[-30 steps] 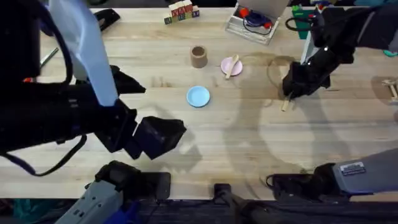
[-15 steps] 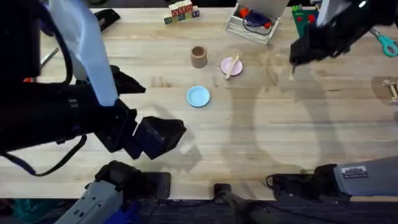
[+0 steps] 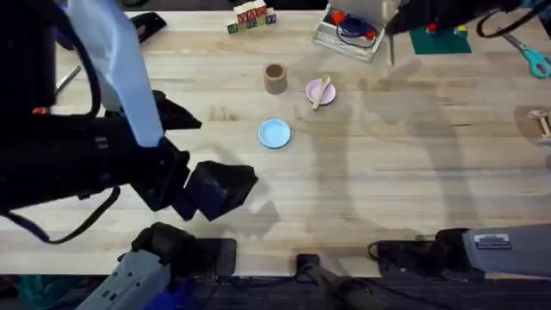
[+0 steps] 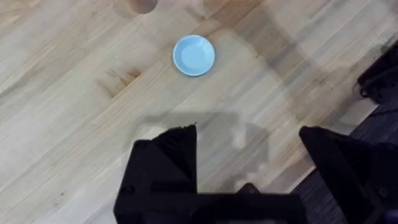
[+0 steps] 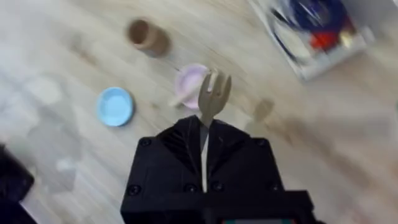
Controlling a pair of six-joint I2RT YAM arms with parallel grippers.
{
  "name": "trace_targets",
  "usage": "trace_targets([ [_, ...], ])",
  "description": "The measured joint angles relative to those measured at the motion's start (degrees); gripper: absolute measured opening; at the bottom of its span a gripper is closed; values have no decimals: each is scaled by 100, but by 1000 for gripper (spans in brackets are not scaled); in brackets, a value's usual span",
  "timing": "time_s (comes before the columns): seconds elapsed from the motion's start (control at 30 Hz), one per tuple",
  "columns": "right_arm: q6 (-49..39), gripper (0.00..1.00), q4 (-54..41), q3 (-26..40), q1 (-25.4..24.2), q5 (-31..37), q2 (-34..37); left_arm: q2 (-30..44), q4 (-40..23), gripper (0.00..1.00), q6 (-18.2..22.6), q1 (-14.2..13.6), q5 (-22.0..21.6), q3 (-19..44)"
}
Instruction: Pick up a utensil and set it on the pink plate, then put the other utensil in the container.
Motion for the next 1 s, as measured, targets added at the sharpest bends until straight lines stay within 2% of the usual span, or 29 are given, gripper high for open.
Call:
trace_targets([
  [0.17,-1082,30,185,2,0,-1137,-1,0,0,995,0,0,0,0],
  [0.43,-2463,30,338,2,0,-2585,-1,0,0,995,0,0,0,0],
  [0.83,-3887,31,349,7,0,-4137,21,0,0,995,0,0,0,0],
  [1.0,-4534,31,368,42,0,-4832,331,0,0,995,0,0,1,0],
])
